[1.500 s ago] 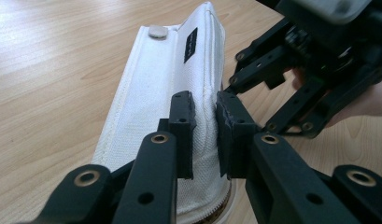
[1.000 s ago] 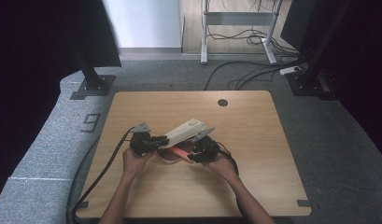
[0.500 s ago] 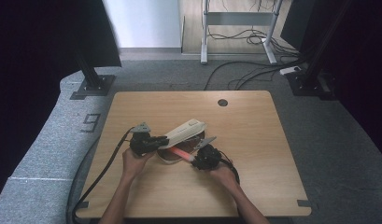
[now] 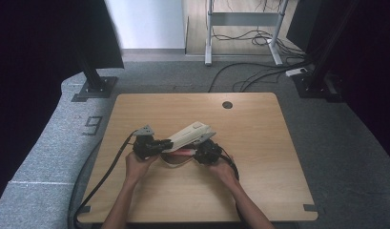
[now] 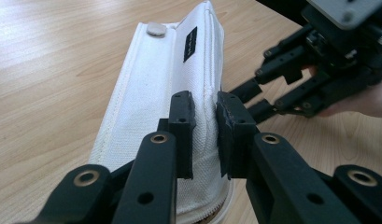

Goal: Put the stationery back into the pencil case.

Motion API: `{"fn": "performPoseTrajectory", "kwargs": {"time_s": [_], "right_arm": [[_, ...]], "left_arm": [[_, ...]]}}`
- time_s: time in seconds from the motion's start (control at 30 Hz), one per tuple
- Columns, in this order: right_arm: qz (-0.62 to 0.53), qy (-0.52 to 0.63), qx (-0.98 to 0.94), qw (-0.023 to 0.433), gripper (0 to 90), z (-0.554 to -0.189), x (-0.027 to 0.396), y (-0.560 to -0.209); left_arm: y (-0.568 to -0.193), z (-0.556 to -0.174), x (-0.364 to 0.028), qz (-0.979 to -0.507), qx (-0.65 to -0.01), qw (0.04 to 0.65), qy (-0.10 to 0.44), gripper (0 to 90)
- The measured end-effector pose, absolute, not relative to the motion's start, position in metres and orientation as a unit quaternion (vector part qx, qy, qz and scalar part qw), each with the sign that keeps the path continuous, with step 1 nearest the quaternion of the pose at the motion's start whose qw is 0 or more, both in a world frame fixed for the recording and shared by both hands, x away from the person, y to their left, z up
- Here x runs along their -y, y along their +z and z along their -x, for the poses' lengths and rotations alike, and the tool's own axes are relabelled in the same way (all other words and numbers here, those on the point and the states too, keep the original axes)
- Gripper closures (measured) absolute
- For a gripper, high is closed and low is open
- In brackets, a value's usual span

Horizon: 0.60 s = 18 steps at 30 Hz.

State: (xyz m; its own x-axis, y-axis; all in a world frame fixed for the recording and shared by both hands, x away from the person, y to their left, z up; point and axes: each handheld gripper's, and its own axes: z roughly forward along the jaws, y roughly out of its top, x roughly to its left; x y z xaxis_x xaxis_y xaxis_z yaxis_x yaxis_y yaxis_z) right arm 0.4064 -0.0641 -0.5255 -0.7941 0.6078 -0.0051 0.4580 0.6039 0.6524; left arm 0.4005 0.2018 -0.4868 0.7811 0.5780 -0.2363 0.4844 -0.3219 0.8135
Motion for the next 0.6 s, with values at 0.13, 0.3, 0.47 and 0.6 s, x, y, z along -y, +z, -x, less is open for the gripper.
{"fn": "performPoseTrajectory", "kwargs": {"time_s": [0.13,0.3,0.47,0.6], "right_arm": [[-0.301,0.330,-0.887,0.121,72.1,-0.415,0.059,-0.525],[-0.305,0.340,-0.881,0.120,72.1,-0.422,0.056,-0.526],[-0.314,0.350,-0.876,0.105,66.9,-0.420,0.069,-0.520],[-0.318,0.346,-0.878,0.093,60.9,-0.414,0.086,-0.517]], "left_arm": [[-0.488,-0.400,-0.201,-0.813,-0.327,0.479,0.048,76.6],[-0.491,-0.399,-0.199,-0.817,-0.325,0.473,0.047,75.8],[-0.495,-0.396,-0.194,-0.825,-0.320,0.463,0.049,74.7],[-0.498,-0.394,-0.194,-0.823,-0.321,0.466,0.045,73.8]]}}
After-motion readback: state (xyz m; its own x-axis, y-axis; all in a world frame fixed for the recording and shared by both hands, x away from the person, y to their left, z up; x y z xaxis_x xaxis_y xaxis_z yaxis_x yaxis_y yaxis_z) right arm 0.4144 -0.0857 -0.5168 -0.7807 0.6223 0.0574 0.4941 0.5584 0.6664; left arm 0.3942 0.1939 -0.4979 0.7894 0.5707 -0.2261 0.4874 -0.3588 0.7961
